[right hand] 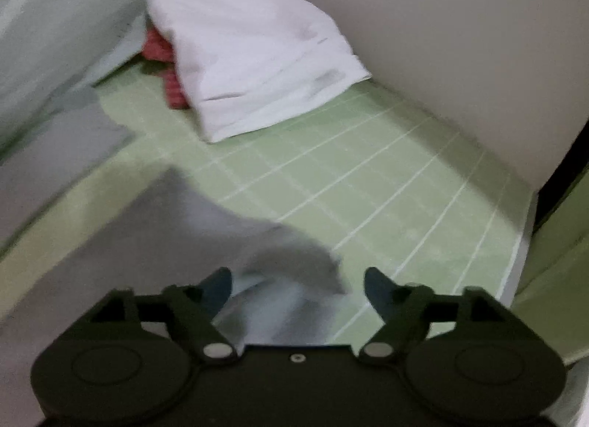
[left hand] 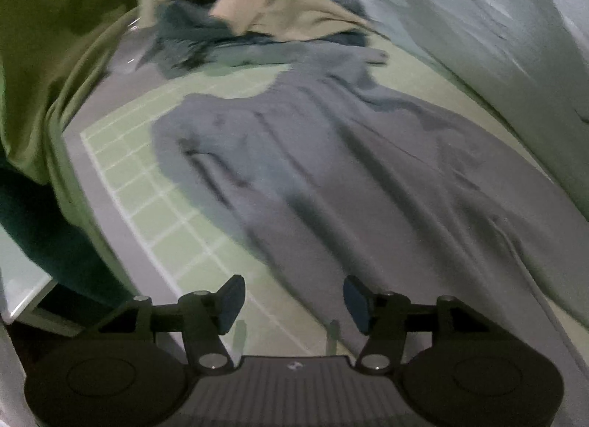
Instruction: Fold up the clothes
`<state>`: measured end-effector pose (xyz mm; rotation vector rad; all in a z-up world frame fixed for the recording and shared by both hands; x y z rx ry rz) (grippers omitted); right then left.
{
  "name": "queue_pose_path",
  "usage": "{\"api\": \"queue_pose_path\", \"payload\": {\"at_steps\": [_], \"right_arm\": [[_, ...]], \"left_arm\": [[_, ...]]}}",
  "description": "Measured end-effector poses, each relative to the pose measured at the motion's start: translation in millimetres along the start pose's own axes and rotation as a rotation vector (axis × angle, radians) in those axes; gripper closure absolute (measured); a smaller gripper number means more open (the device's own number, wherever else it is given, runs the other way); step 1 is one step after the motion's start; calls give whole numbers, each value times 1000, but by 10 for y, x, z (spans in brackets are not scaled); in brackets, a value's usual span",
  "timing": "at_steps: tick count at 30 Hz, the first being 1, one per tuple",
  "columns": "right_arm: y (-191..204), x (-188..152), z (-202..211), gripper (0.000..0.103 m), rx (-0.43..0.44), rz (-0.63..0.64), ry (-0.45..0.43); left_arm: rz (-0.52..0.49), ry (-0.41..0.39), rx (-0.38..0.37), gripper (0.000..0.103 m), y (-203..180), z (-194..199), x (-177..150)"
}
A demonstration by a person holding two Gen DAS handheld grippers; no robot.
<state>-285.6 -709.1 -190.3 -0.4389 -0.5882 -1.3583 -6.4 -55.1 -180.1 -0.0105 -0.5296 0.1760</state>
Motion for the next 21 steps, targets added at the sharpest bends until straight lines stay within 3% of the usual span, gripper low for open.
{"api": "queue_pose_path", "payload": {"at_steps": [4,10,17,21], "right_arm": [[244,-247,205,5,29,-37,6],[738,-606,581,4,74,22,16],[1076,-1032,873,3,132,-64,59],[1169,-1238,981,2,137,-76,73]], "left_arm": [[46,2,8,43,424,-127,203],[80,2,-2,43,904,-422,548],[99,22,-18,43,1298,-789,853],[76,16,-43,43,1341,-908,970]]}}
Point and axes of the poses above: each gripper's, at about its wrist camera, not at the fingertips, and z roughly against the way its jaws point, y to its left, x to its top, the point moved 9 cm from there along -z, roughly the way its jaws point, and after that the axes turned 7 degrees about -z, right-handed, at the moved point
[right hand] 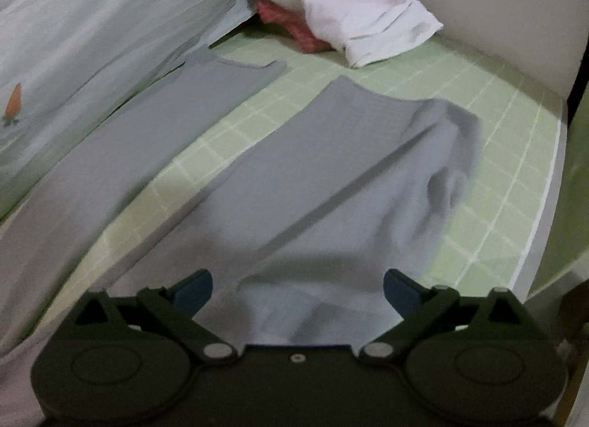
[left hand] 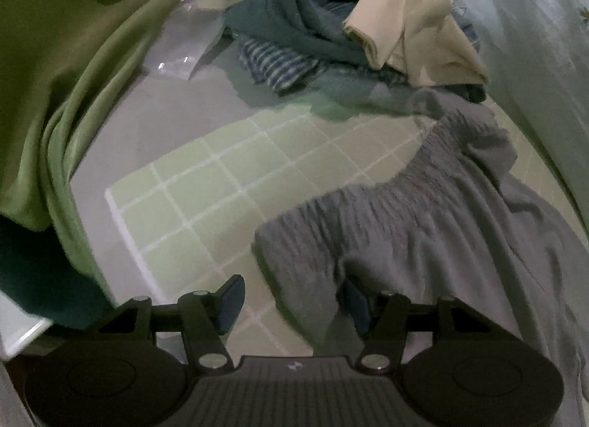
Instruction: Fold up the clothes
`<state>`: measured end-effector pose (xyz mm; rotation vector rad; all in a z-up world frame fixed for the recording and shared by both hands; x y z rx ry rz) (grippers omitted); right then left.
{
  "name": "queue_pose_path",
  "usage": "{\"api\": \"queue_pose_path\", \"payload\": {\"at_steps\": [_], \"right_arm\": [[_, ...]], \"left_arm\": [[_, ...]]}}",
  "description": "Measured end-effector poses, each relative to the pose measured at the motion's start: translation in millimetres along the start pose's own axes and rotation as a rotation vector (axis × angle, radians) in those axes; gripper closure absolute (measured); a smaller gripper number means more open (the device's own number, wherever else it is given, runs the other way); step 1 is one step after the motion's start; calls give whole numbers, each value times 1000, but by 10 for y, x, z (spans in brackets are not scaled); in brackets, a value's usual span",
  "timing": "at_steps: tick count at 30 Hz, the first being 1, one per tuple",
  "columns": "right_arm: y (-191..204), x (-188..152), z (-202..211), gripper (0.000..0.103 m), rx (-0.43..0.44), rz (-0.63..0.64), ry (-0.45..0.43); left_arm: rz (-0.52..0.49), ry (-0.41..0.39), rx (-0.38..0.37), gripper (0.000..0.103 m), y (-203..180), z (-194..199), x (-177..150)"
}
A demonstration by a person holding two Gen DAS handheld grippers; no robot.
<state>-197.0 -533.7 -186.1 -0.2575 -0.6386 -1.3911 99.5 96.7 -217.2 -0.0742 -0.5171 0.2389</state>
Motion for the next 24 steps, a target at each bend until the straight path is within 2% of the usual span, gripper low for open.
{"api": "queue_pose_path", "payload": {"at_steps": [1,3,5,6,8,14,20,24], "right_arm": [[12,-43,10,2,-5,1,3],[24,-106,21,2,-13,3,10],[32,-149,26,2,-19,6,16],[32,-156,28,2,-23,10,14],[26,-174,33,2,-31,12,13],[-166,-94,-87,2,-65,-39,25],[-484,226,-308,2,-120,-116,-3],[-708,430,-459,2,-152,-169,-13]], "left_arm": [[-8,-3,-9,45,-12,-19,24],[-30,-19,-18,54,-60,-36,50],[-71,-34,3,75,-108,-39,55],[-86,-42,14,78,-112,-39,54],[-92,-53,15,79,-102,-36,52],[-20,-65,14,90,39,-7,69],[77,-94,96,91,325,73,93],[148,-99,88,91,352,130,43]]}}
Point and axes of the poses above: each gripper's, at about its wrist camera, not at the fingertips, and z roughly against the way its jaws point, y to its left, x to its top, the point moved 9 cm from there along -z, roughly the way its jaws point, and after that the axes turned 7 degrees about -z, right-handed, at the moved point
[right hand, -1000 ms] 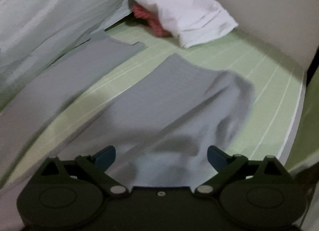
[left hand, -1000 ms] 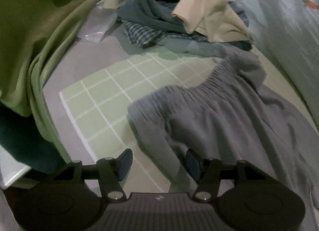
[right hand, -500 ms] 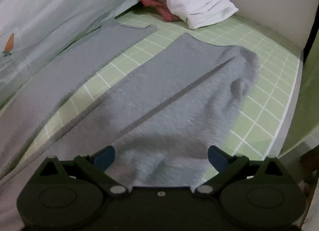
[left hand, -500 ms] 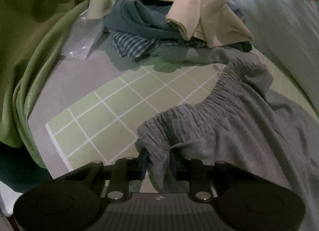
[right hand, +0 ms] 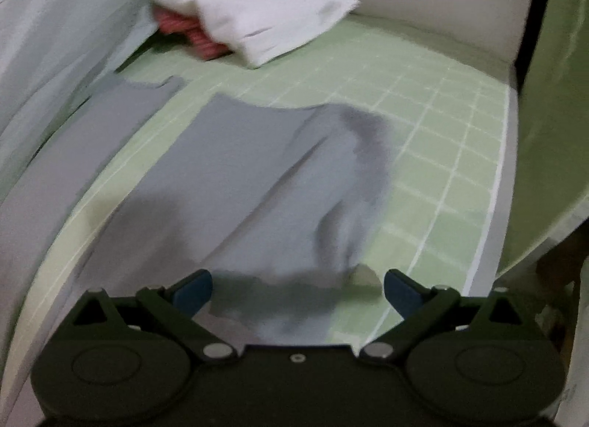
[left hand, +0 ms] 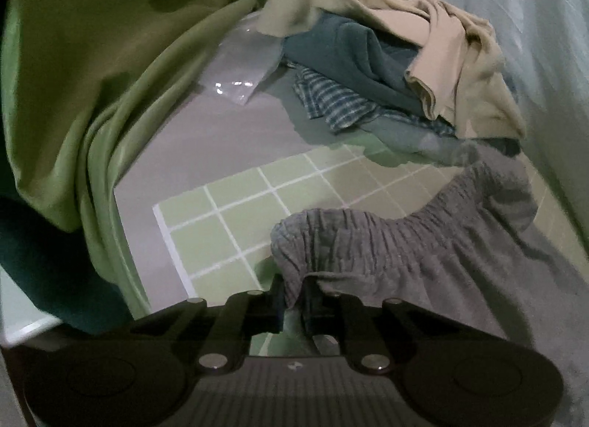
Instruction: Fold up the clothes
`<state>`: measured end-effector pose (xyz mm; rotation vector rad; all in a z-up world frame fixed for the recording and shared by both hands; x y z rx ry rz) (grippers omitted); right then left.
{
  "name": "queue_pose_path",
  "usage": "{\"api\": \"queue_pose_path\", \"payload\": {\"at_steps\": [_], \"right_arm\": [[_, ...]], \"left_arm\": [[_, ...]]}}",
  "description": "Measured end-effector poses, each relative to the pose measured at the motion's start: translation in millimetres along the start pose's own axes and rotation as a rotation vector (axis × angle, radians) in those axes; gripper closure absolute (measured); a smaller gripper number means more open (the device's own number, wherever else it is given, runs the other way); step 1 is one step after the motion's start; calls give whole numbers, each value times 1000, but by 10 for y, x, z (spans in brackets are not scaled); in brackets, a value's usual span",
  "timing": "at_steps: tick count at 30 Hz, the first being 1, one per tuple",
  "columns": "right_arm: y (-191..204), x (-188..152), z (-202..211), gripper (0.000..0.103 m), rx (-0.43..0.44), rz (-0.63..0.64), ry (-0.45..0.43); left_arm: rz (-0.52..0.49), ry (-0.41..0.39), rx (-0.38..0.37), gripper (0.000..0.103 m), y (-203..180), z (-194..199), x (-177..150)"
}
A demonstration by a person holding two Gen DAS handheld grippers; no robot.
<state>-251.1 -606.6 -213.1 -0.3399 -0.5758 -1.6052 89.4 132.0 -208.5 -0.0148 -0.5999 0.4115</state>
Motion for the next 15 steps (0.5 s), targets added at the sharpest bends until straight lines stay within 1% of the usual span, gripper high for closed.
{"api": "queue_pose_path", "payload": {"at_steps": [3,5,6,7,8,9,10,11,12,15], "right_arm": [[-53,96,-118,2,-13,-18,4],[-39,136,-151,3,-16,1,2],[-21,146,-147,14,-20,18,-1],[7,163,-139,29,-21,44,-10],[41,185,-133,38,-12,73,-13],[70,207,-127,61,12,90,-9],[98,229,-120,89,41,100,-2],[123,252,-108,97,90,82,18],[149,284,-85,98,134,66,30],[231,499,112,98,202,37,-25]], "left_arm": [[15,-5,9,91,-31,47,-45],[46,-5,10,91,-32,67,-66],[64,-5,8,91,-27,89,-71],[81,-7,5,91,-26,120,-71],[97,-9,2,92,-25,150,-72],[112,-13,-1,92,-30,187,-61],[126,-20,-6,92,-42,231,-39],[137,-30,-12,93,-63,281,-2],[145,-43,-20,93,-90,338,49],[164,-93,-49,94,-193,535,236]]}}
Point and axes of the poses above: each gripper's, at about its wrist camera, not at the fingertips, and z roughly against the way its jaws point, y to its left, x to its top, the point moved 9 cm from there along -z, roughly the way its jaws point, and after that the axes turned 7 degrees about -z, right-handed, at the moved point
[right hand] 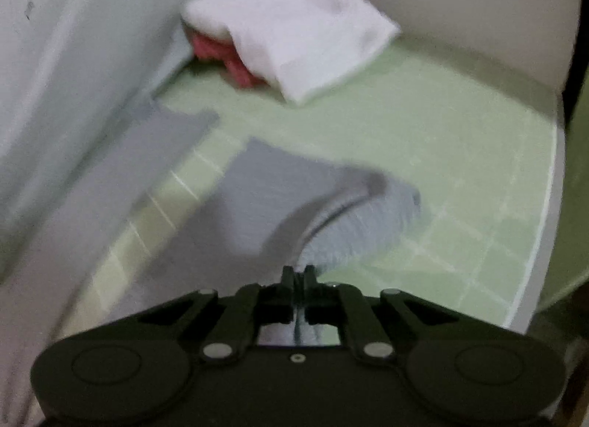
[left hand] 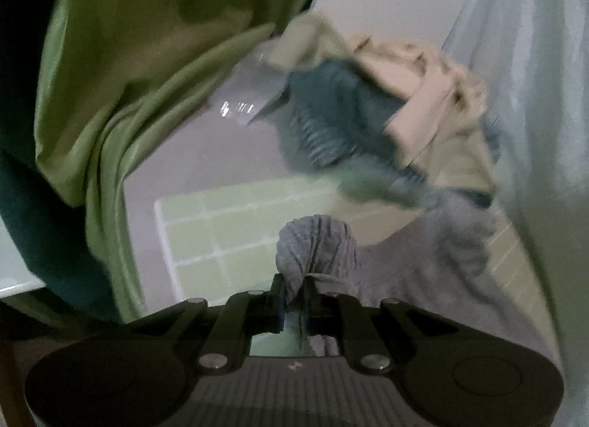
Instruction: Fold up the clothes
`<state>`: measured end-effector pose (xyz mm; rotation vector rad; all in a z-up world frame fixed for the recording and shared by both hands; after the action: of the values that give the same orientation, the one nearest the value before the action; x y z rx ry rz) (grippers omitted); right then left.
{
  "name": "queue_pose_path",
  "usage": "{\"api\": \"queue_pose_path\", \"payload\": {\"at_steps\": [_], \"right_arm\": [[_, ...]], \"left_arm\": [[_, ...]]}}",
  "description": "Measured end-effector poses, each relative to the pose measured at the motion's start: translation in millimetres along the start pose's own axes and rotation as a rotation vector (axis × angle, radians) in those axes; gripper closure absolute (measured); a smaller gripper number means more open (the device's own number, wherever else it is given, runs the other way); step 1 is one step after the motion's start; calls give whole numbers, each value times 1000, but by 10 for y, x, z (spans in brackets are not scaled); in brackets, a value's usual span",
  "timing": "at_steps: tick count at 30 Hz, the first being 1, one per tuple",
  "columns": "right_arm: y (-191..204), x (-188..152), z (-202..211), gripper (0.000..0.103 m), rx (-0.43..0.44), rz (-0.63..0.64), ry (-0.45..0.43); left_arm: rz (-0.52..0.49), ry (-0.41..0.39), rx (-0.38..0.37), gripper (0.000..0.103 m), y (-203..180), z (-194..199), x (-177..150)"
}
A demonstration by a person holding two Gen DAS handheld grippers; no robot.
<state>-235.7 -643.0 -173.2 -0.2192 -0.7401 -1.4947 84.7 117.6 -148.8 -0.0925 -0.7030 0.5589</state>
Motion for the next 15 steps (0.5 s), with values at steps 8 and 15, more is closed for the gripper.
{"api": "queue_pose_path", "payload": {"at_steps": [8,15], "right_arm": [[628,788,614,99,235,-45,-194],[907,992,315,99,241,-36,-197]], "left_arm": [[44,-141,-100,94,-458,425,513],[120,-132,-95,94,-525,258,566]]}}
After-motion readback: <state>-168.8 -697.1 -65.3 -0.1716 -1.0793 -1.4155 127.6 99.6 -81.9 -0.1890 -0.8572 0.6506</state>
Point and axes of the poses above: each gripper's, at about its wrist camera, not at the fingertips, and z roughly against the way its jaws point, y to its left, x to its top, the point moved 9 cm from there along -z, roughly the way its jaws point, and after that the axes turned 7 degrees about -z, right-handed, at the moved point
